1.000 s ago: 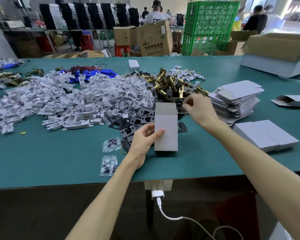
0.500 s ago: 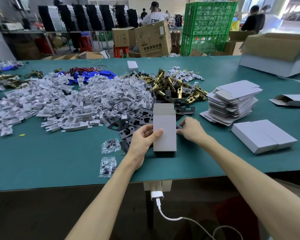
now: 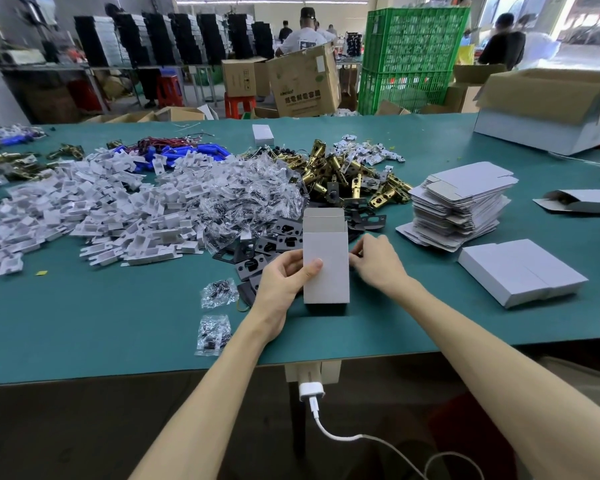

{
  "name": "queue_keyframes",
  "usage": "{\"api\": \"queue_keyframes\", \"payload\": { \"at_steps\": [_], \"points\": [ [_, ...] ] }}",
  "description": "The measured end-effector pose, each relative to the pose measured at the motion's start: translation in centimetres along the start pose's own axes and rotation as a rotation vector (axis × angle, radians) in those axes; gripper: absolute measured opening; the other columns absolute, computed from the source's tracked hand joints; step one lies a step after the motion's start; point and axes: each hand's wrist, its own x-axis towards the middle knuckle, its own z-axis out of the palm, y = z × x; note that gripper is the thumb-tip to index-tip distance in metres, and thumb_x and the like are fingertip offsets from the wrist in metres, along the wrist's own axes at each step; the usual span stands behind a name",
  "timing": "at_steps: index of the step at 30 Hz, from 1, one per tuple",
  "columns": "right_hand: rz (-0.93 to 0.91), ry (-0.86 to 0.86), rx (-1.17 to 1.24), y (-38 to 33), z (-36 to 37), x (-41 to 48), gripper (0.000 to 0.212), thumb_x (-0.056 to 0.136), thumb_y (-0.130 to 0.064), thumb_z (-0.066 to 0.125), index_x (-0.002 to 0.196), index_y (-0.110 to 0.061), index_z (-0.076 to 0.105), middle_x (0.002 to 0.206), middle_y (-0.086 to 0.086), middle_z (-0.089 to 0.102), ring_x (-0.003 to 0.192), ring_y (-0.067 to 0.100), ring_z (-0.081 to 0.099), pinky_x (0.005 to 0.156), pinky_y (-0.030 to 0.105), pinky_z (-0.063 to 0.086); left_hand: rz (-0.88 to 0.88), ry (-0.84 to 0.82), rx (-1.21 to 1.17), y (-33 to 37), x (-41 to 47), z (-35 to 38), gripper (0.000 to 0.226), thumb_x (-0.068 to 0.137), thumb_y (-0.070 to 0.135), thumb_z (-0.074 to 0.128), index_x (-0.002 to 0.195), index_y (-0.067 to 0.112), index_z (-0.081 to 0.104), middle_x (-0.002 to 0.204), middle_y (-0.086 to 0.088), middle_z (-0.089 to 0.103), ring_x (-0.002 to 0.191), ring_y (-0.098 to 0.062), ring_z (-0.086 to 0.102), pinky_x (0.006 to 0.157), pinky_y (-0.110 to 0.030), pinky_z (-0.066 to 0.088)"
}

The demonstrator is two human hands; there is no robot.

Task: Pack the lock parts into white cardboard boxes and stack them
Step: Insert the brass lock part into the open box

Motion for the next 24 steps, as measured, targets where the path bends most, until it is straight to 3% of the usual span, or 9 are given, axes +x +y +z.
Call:
{"api": "queue_keyframes", "payload": {
  "at_steps": [3, 7, 11, 13, 15, 19, 24],
  "points": [
    [0.009, 0.011, -0.077, -0.6, 0.6, 0.1, 0.021, 0.102, -0.025, 0.054, 0.110, -0.006, 0.060, 0.127, 0.021, 0.048, 0.122, 0.039, 0.044, 0.097, 0.044, 0.045, -0.002, 0.005, 0.012, 0.0, -0.1, 0.0, 0.041, 0.090, 0.022, 0.077, 0.126, 0.006, 0.065, 0.120, -0.007, 0.077, 0.115, -0.025, 0.072, 0.097, -0.040, 0.060],
    [0.019, 0.056, -0.102, -1.1, 0.8, 0.2, 0.026, 0.103, -0.017, 0.042, 0.116, 0.004, 0.050, 0.124, 0.028, 0.053, 0.118, 0.043, 0.044, 0.087, 0.043, 0.037, -0.004, 0.016, 0.011, 0.1, -0.1, 0.1, 0.048, 0.087, 0.026, 0.078, 0.128, 0.005, 0.064, 0.121, -0.008, 0.076, 0.115, -0.026, 0.072, 0.099, -0.042, 0.059],
    [0.075, 0.077, 0.334, -0.7, -0.1, 0.2, 0.006, 0.098, -0.012, 0.051, 0.103, -0.009, 0.051, 0.105, 0.014, 0.065, 0.084, 0.022, 0.061, 0.063, 0.034, 0.041, -0.019, 0.015, 0.023, 0.0, 0.0, 0.0, 0.038, 0.095, 0.019, 0.074, 0.128, 0.005, 0.064, 0.121, -0.008, 0.076, 0.115, -0.026, 0.072, 0.097, -0.042, 0.059],
    [0.135, 0.036, 0.595, -0.3, -0.7, 0.1, 0.011, 0.095, -0.006, 0.058, 0.100, -0.016, 0.056, 0.103, 0.011, 0.069, 0.070, 0.015, 0.069, 0.062, 0.028, 0.048, -0.019, 0.012, 0.024, 0.0, 0.1, 0.0, 0.037, 0.095, 0.019, 0.074, 0.129, 0.005, 0.064, 0.121, -0.007, 0.077, 0.115, -0.025, 0.072, 0.096, -0.040, 0.060],
    [0.145, -0.006, 0.739, 0.1, -1.0, 0.1, 0.009, 0.095, -0.002, 0.061, 0.097, -0.010, 0.065, 0.098, 0.014, 0.071, 0.070, 0.019, 0.071, 0.061, 0.026, 0.052, -0.017, 0.009, 0.020, 0.0, 0.1, 0.0, 0.037, 0.095, 0.019, 0.074, 0.129, 0.005, 0.064, 0.121, -0.007, 0.077, 0.114, -0.025, 0.072, 0.095, -0.038, 0.061],
    [0.148, -0.102, 1.093, 0.5, -2.0, -0.5, 0.020, 0.097, -0.003, 0.065, 0.107, 0.014, 0.069, 0.101, 0.019, 0.075, 0.088, 0.021, 0.073, 0.075, 0.022, 0.060, -0.016, 0.005, 0.014, -0.1, 0.0, 0.0, 0.038, 0.095, 0.019, 0.074, 0.129, 0.005, 0.063, 0.120, -0.007, 0.077, 0.114, -0.023, 0.073, 0.092, -0.036, 0.061],
    [0.037, -0.127, 1.255, 0.4, -3.3, -1.3, 0.038, 0.087, 0.012, 0.068, 0.123, 0.008, 0.058, 0.107, 0.018, 0.076, 0.098, 0.020, 0.075, 0.090, 0.023, 0.058, -0.009, -0.003, -0.003, 0.1, 0.0, 0.1, 0.046, 0.089, 0.025, 0.077, 0.129, 0.005, 0.063, 0.120, -0.006, 0.077, 0.113, -0.023, 0.073, 0.092, -0.035, 0.061]
  ]
}}
